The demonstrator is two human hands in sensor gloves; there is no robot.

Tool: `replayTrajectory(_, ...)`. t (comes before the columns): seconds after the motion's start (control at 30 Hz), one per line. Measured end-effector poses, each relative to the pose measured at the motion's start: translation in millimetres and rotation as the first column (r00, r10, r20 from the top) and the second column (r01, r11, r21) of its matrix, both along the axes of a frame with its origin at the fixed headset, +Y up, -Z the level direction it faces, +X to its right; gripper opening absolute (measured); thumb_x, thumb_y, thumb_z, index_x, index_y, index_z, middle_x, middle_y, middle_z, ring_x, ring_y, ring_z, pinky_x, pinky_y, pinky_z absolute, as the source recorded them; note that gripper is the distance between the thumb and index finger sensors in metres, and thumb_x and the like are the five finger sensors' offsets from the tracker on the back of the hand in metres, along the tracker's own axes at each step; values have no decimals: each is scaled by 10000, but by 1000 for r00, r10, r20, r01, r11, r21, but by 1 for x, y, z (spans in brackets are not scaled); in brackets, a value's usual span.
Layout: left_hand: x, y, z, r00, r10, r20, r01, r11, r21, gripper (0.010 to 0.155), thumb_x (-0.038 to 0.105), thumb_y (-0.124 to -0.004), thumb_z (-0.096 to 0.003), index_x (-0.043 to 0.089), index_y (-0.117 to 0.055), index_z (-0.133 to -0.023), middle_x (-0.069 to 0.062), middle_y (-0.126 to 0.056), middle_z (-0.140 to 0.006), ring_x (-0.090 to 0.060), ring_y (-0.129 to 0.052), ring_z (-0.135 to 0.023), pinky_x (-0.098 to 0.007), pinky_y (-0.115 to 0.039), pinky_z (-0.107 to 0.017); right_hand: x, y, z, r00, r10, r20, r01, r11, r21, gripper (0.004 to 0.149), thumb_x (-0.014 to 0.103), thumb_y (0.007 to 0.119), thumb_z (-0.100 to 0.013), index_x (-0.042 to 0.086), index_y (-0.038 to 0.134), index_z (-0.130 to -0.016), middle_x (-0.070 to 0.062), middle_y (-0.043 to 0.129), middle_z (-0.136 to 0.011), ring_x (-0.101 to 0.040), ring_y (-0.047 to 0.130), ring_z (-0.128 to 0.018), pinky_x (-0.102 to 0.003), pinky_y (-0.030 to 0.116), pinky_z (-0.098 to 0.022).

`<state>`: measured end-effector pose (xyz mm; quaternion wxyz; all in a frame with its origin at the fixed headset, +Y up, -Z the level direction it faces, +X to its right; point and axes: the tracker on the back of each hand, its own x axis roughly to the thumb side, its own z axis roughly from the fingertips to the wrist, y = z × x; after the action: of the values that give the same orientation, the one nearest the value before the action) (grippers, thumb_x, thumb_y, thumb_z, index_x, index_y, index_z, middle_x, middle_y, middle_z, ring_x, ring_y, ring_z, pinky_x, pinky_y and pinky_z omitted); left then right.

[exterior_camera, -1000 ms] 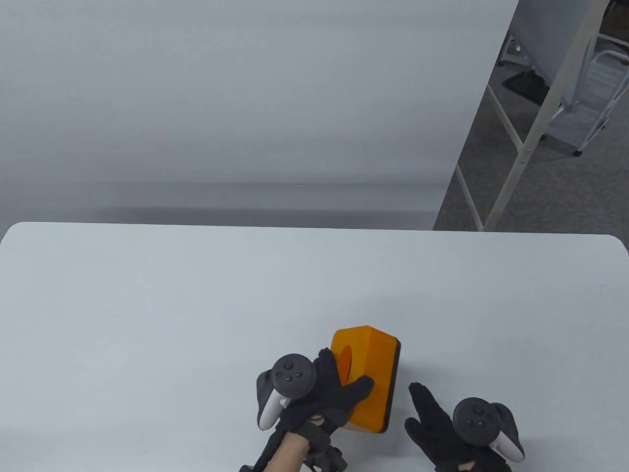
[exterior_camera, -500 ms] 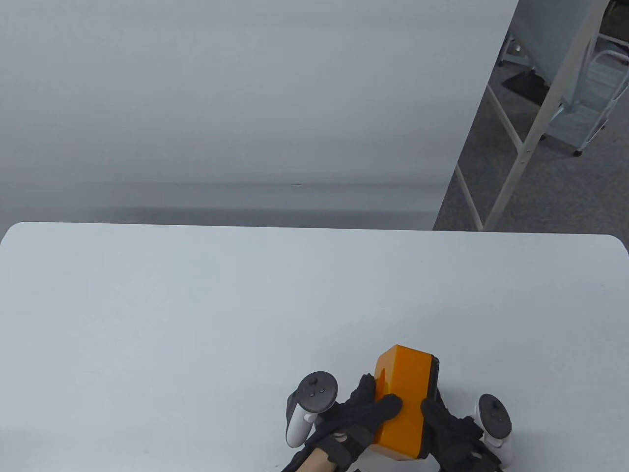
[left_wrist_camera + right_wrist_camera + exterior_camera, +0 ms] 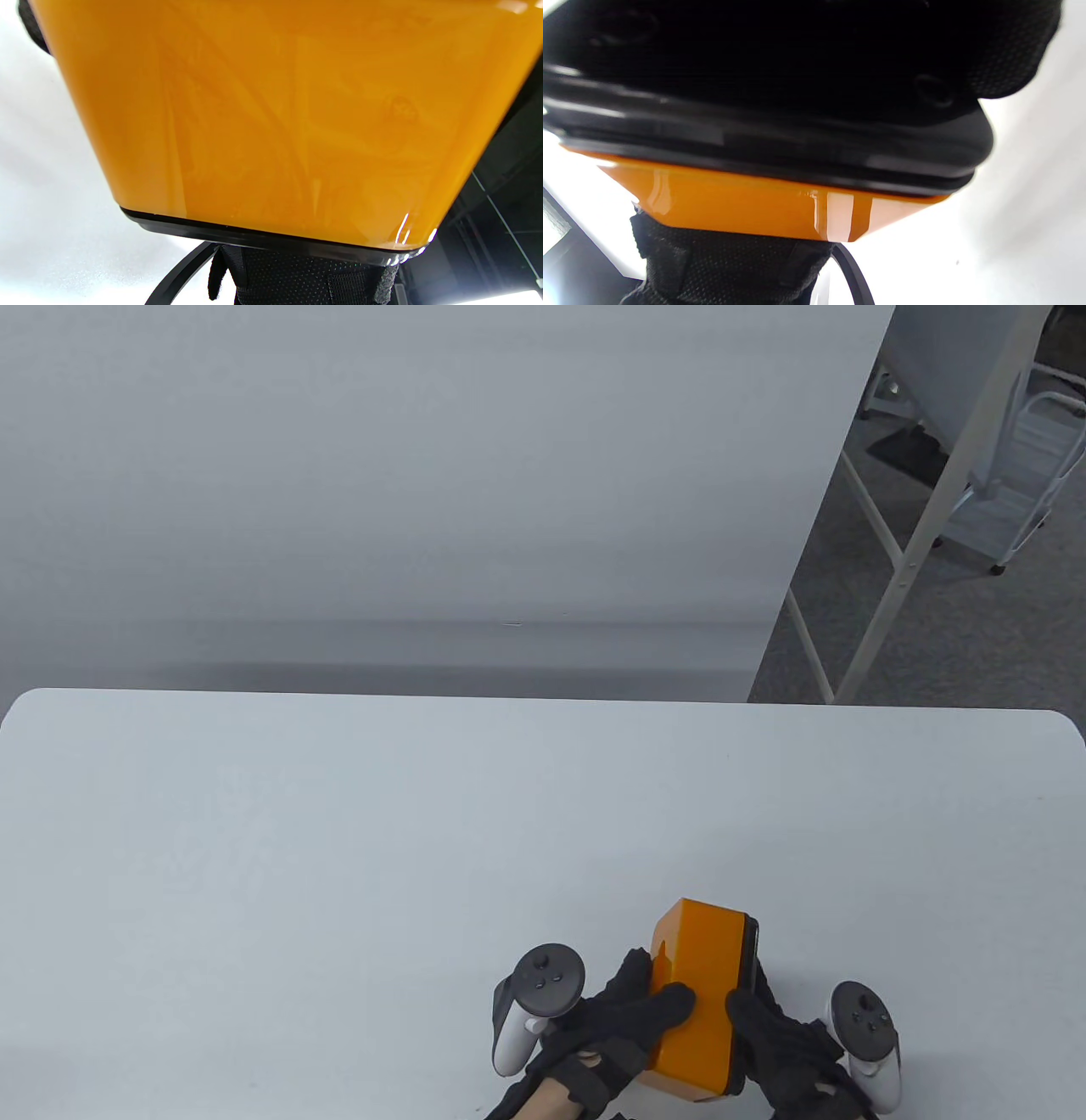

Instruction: Separate tissue box from tissue box base

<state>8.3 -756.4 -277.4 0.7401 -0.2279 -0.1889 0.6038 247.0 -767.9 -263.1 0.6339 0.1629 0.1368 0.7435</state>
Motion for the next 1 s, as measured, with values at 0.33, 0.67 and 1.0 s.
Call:
replayTrajectory(0.33, -43, 16, -14, 818, -525, -234, 568, 802, 185, 1175, 807, -611, -533, -158, -214, -1073, -512, -252, -1014, -726, -564, -848, -732, -668, -510, 19, 10, 5, 998, 44, 34, -47, 995, 84, 1113, 805, 513, -561, -87, 38, -1027, -576, 216, -944, -703, 689, -770, -691, 748, -457)
replayTrajectory(0.67, -50, 1, -19, 426, -846, -320, 904, 416, 102, 1160, 799, -613, -542, -166, -243, -1070, -516, -261, -1010, -734, -555, -844, -738, -657, -506, 14, 2, 5, 996, 77, -48, -75, 996, 44, 1100, 799, 494, -567, -91, 37, -1025, -575, 205, -946, -711, 671, -775, -693, 739, -460)
replayTrajectory(1.0, -35, -11, -16, 358, -889, -287, 934, 338, 116, 1155, 815, -501, -516, -174, -259, -1060, -507, -263, -1007, -713, -589, -828, -662, -732, -497, 13, -4, 4, 992, 104, -68, -103, 995, 18, 1087, 788, 501, -569, -83, 40, -1027, -571, 196, -951, -722, 650, -783, -703, 728, -463)
